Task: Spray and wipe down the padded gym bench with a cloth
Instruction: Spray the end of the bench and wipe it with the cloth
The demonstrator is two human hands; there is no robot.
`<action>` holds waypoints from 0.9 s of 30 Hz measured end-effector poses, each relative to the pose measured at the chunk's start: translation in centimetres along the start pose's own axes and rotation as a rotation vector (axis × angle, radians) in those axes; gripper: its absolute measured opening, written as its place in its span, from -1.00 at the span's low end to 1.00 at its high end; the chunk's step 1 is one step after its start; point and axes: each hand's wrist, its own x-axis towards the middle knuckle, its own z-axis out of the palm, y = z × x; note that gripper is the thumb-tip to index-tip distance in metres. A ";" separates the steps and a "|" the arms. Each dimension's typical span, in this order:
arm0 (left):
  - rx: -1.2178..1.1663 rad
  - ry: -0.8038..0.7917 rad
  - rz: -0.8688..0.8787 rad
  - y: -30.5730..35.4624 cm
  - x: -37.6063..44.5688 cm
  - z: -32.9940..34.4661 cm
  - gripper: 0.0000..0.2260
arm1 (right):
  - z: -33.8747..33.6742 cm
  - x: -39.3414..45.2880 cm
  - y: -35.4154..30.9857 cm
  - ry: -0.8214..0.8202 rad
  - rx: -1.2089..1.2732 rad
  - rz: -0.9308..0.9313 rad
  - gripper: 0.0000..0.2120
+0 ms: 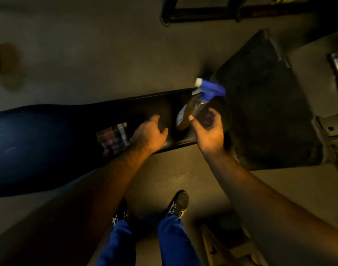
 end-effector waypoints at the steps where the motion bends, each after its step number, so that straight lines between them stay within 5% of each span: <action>1: -0.007 0.008 0.000 0.8 0.4 0.2 -0.49 | -0.5 1.1 -0.3 -0.007 -0.016 -0.007 -0.25; 3: -0.011 0.029 -0.002 1.9 1.3 0.5 -0.49 | -0.9 2.9 -1.1 -0.027 0.001 -0.047 -0.15; 8: -0.030 0.069 -0.044 3.0 3.0 1.4 -0.50 | -1.1 6.8 -2.1 -0.128 -0.002 -0.188 -0.28; 14: -0.101 0.161 -0.106 2.9 3.3 3.7 -0.51 | -1.4 9.7 -3.3 -0.345 0.026 -0.316 -0.75; 19: -0.150 0.231 -0.114 2.3 3.3 3.9 -0.50 | -0.2 10.2 -3.9 -0.448 -0.217 -0.466 -0.27; 23: -0.141 0.256 -0.111 0.7 4.1 2.6 -0.50 | 2.0 9.7 -4.6 -0.374 -0.122 -0.634 -0.71; 27: -0.005 0.285 -0.087 -1.8 5.6 1.7 -0.53 | 4.5 9.7 -5.6 -0.452 -0.021 -0.481 -0.88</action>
